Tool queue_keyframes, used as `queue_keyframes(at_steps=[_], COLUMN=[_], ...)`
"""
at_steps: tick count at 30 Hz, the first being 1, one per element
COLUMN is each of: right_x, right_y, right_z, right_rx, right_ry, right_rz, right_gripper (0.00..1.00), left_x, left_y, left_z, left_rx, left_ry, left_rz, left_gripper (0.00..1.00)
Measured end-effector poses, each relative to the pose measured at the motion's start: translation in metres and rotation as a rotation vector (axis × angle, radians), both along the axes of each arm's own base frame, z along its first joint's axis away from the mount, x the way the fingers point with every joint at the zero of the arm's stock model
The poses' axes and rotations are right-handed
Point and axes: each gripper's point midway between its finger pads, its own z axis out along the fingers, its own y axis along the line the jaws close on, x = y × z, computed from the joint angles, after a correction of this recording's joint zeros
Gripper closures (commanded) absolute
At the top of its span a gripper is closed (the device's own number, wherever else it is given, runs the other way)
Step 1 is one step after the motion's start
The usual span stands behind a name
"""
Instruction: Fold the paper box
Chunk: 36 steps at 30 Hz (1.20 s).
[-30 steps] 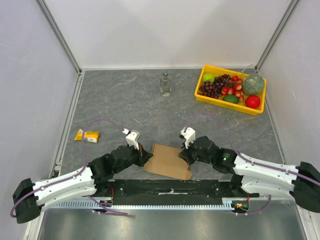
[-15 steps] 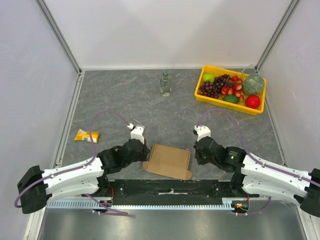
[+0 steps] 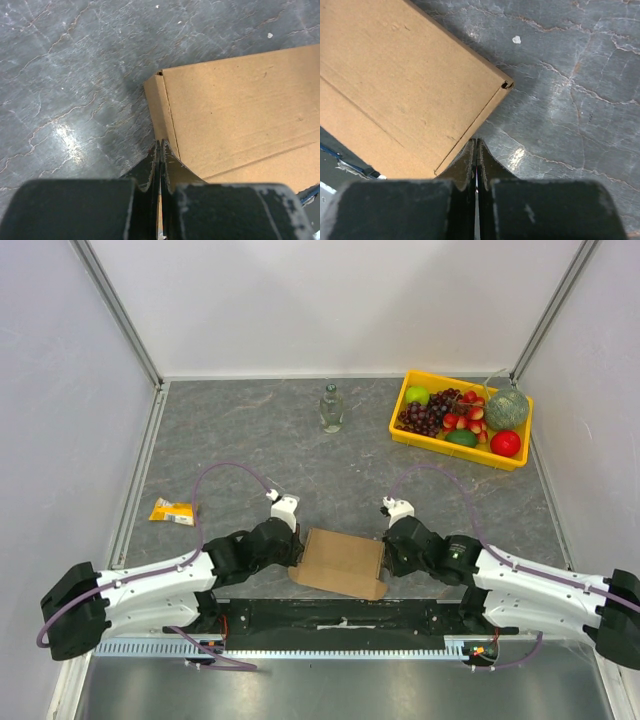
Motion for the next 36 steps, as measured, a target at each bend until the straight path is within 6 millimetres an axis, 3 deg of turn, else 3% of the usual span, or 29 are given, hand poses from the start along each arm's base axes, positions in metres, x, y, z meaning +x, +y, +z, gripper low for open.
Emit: queue_keyframes(at_steps=[7,16,24,30,36], right_x=[-0.002,0.013,0.057,0.095,0.133], right_y=[0.000,-0.001,-0.006,-0.002,0.008], right_z=[-0.017,-0.013,-0.018,-0.018,-0.006], right_rx=[-0.008,0.001,-0.030,-0.053,-0.067], right_ry=[0.016,-0.042,-0.062,-0.078,-0.133], right_rz=[-0.003,-0.032,-0.095,-0.104,-0.096], right_gripper=[1.00,1.00,1.00,1.00,1.00], left_x=[0.001,0.005,0.031,0.074,0.108], left_y=[-0.007,-0.007,-0.009,-0.007,0.004], left_z=[0.001,-0.007,0.011,0.024,0.025], left_rx=[-0.034,-0.008,-0.006,0.041,0.104], left_ry=[-0.019,-0.026,-0.131,-0.184,-0.196], left_rz=[-0.026,-0.025,0.002,0.055,0.109], left_gripper=[0.98,0.98,0.98,0.98,0.98])
